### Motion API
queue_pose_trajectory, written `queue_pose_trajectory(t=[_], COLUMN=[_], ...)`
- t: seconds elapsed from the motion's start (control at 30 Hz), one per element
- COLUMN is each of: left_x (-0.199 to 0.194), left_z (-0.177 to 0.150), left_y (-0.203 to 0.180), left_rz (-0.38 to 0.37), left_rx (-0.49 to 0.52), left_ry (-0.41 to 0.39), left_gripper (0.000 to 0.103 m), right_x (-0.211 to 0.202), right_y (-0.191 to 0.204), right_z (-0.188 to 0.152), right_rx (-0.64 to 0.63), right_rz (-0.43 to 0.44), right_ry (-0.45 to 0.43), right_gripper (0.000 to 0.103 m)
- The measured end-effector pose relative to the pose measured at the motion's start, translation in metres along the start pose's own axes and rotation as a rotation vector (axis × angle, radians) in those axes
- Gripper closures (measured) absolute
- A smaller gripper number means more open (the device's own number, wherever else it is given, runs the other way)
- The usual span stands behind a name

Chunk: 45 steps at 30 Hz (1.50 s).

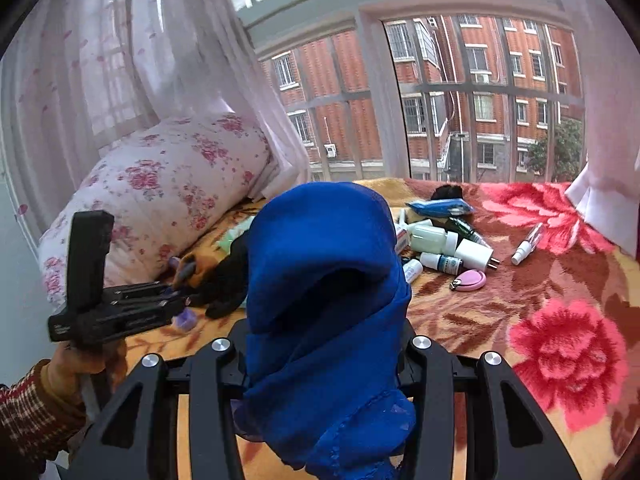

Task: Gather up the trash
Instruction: 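Grasp the brown-and-black sock with the left gripper while the right gripper holds the blue doll, then lower both items into the orange bucket and open both grippers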

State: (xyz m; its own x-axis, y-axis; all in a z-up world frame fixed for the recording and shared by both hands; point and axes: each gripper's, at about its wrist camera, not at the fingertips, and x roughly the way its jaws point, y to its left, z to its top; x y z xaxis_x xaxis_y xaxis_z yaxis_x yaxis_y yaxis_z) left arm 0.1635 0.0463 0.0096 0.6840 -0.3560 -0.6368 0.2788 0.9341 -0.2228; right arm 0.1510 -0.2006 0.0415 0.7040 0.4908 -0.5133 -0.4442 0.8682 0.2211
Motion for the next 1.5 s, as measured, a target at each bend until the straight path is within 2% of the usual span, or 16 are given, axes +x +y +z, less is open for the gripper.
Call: queue_pose_trajectory(t=[0.13, 0.27, 0.4, 0.53, 0.67, 0.77, 0.87, 0.97, 1.03, 1.07, 1.1, 1.17, 1.23, 1.3, 1.4, 1.5], left_x=[-0.044, -0.087, -0.111, -0.107, -0.081, -0.061, -0.044, -0.028, -0.022, -0.020, -0.018, -0.016, -0.014, -0.013, -0.025, -0.067], left_z=[-0.031, -0.074, -0.139, -0.206, -0.263, -0.294, -0.314, -0.322, -0.324, -0.323, -0.325, -0.323, -0.321, -0.318, -0.306, -0.274], left_y=[-0.026, -0.050, -0.069, -0.083, -0.082, -0.082, -0.081, -0.080, -0.080, -0.079, -0.078, -0.077, -0.075, -0.073, -0.068, -0.073], left_rz=[-0.042, -0.088, -0.158, -0.196, -0.216, -0.207, -0.202, -0.199, -0.186, -0.171, -0.158, -0.127, -0.106, -0.098, -0.134, -0.179], left_rx=[0.056, 0.118, 0.142, 0.165, 0.117, 0.109, 0.098, 0.089, 0.090, 0.086, 0.085, 0.086, 0.087, 0.082, 0.069, 0.088], left_ry=[0.009, 0.048, 0.180, 0.346, 0.497, 0.589, 0.665, 0.724, 0.760, 0.770, 0.782, 0.786, 0.789, 0.786, 0.713, 0.503], left_gripper=[0.084, 0.084, 0.084, 0.084, 0.084, 0.084, 0.084, 0.082, 0.078, 0.071, 0.055, 0.041, 0.034, 0.033, 0.033, 0.033], right_x=[-0.038, -0.071, -0.096, -0.101, -0.083, -0.068, -0.056, -0.052, -0.048, -0.046, -0.045, -0.045, -0.045, -0.052, -0.071, -0.098], right_y=[0.024, 0.055, 0.083, 0.106, 0.115, 0.119, 0.118, 0.112, 0.112, 0.111, 0.112, 0.112, 0.112, 0.110, 0.107, 0.102], right_z=[-0.017, -0.056, -0.107, -0.175, -0.249, -0.298, -0.326, -0.325, -0.324, -0.324, -0.323, -0.321, -0.316, -0.307, -0.288, -0.250], right_rx=[-0.019, -0.044, -0.045, -0.017, 0.051, 0.062, 0.081, 0.109, 0.091, 0.100, 0.104, 0.092, 0.090, 0.084, 0.081, 0.074], right_rz=[0.012, 0.040, 0.091, 0.133, 0.152, 0.144, 0.130, 0.122, 0.109, 0.115, 0.115, 0.103, 0.098, 0.098, 0.111, 0.123], right_ry=[-0.002, 0.049, 0.136, 0.288, 0.470, 0.604, 0.697, 0.712, 0.745, 0.764, 0.775, 0.779, 0.768, 0.740, 0.656, 0.482], right_gripper=[0.058, 0.058, 0.058, 0.058, 0.058, 0.058, 0.058, 0.056, 0.048, 0.042, 0.029, 0.027, 0.027, 0.027, 0.027, 0.025])
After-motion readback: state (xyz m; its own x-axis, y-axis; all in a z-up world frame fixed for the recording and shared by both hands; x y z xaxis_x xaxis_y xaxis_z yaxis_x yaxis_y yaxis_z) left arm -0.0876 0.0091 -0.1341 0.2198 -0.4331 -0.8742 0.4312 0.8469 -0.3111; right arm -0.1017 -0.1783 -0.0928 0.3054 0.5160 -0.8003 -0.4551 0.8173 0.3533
